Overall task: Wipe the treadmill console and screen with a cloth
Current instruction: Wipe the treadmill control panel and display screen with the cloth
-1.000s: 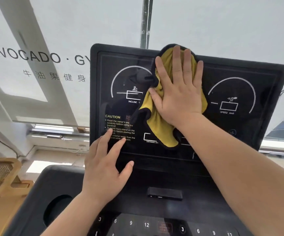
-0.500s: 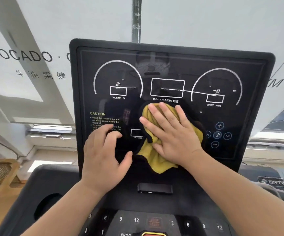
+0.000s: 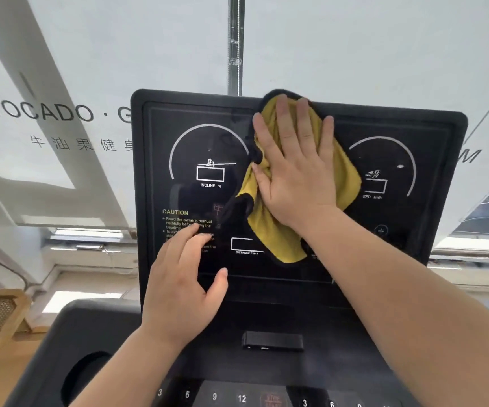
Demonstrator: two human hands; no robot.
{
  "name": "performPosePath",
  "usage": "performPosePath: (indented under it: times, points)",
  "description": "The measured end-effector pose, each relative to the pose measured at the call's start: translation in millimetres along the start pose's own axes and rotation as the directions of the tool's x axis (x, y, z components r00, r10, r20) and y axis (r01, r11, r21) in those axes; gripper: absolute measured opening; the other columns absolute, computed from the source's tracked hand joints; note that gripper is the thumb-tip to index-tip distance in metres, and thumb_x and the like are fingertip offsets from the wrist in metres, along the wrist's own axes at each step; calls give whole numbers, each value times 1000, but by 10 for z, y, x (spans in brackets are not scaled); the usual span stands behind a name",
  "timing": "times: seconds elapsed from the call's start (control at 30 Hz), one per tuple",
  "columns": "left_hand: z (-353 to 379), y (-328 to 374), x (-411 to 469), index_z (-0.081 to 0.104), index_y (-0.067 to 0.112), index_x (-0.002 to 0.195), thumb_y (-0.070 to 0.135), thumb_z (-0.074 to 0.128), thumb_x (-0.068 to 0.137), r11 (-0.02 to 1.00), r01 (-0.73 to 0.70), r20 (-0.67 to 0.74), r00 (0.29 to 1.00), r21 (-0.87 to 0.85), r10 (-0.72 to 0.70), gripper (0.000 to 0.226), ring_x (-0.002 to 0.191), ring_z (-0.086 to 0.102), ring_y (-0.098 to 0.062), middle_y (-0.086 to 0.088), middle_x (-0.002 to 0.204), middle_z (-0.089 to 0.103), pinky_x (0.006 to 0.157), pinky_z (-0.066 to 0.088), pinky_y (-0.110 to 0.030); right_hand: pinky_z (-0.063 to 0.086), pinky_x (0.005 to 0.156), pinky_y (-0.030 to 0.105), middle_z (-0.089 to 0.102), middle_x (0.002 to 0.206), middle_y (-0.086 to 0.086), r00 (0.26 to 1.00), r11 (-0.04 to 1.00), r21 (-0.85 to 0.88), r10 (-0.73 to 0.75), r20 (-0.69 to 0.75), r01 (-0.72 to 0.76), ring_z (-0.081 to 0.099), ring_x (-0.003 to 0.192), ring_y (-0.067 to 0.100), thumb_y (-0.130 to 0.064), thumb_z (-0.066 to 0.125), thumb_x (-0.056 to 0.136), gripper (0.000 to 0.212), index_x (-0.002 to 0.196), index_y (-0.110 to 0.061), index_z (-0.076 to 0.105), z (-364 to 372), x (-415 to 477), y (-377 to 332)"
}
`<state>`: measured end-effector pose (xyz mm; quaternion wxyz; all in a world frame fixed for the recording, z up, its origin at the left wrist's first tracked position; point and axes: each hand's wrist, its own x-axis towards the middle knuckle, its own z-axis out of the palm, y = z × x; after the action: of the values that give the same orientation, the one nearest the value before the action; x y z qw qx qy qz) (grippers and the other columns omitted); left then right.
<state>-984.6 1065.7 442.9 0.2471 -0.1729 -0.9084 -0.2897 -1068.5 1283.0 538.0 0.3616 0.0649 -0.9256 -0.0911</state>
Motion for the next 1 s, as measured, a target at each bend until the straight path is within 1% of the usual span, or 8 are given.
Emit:
performPosePath:
  times: [0.1,0.23,0.37,0.5,0.67,0.77,0.87,1.0]
  points:
    - [4,20,-6,59,9,125,38,61,81,1000,23,-25,999,-20,-24,52,126,53,-25,-8,137,54,111,30,-21,1,126,61,6,174,7,992,992,5,-126,3,126,3,159,34,-52,35,104,70,165,-27,12,67,-57,-241]
    - [24,60,16,58,11,127,43,60,80,998,40,8,999,49,-41,56,129,51,-26,-8,143,51,108,34,-28,1,127,58,5,174,3,985,985,-20,-171,2,171,3,160,30,-51,37,103,71,165,-29,12,91,-195,11]
    - [48,89,36,60,12,125,44,60,79,994,37,21,999,101,-39,56,124,51,-25,-8,143,53,101,39,-34,4,127,59,7,174,4,997,997,6,76,-28,-75,3,160,31,-49,37,105,67,165,-29,15,74,-465,597]
    - [63,100,39,61,13,124,43,61,78,993,48,12,999,106,-49,55,123,51,-27,-9,143,53,101,44,-39,1,126,60,4,174,7,920,915,108,392,-5,-389,1,159,33,-45,34,104,67,165,-29,12,-7,-657,1000]
    - [65,84,-4,59,13,126,41,63,77,995,41,41,998,91,-45,56,126,49,-28,-10,146,51,103,38,-36,1,125,65,-1,173,13,861,856,106,508,-3,-505,-3,158,39,-51,24,106,67,165,-27,3,-34,-368,628]
    - [44,75,-7,59,14,127,40,66,76,995,60,45,997,74,-63,58,128,49,-28,-7,147,50,106,33,-33,0,125,65,0,173,13,922,918,83,388,7,-387,-3,158,39,-53,23,105,69,165,-26,2,-20,-94,185]
    - [30,123,34,58,12,127,45,58,77,994,112,-12,994,-2,-112,61,130,49,-30,-8,143,52,108,32,-33,-1,125,62,5,173,8,993,991,64,121,-8,-120,0,159,35,-53,32,105,69,165,-28,8,40,66,-335]
    - [89,209,84,61,6,121,42,60,76,996,54,-93,995,73,-47,58,122,52,-37,-15,134,54,106,35,-39,-1,126,58,6,174,1,996,995,49,-90,4,90,2,160,29,-50,31,105,66,165,-30,12,67,32,-429]
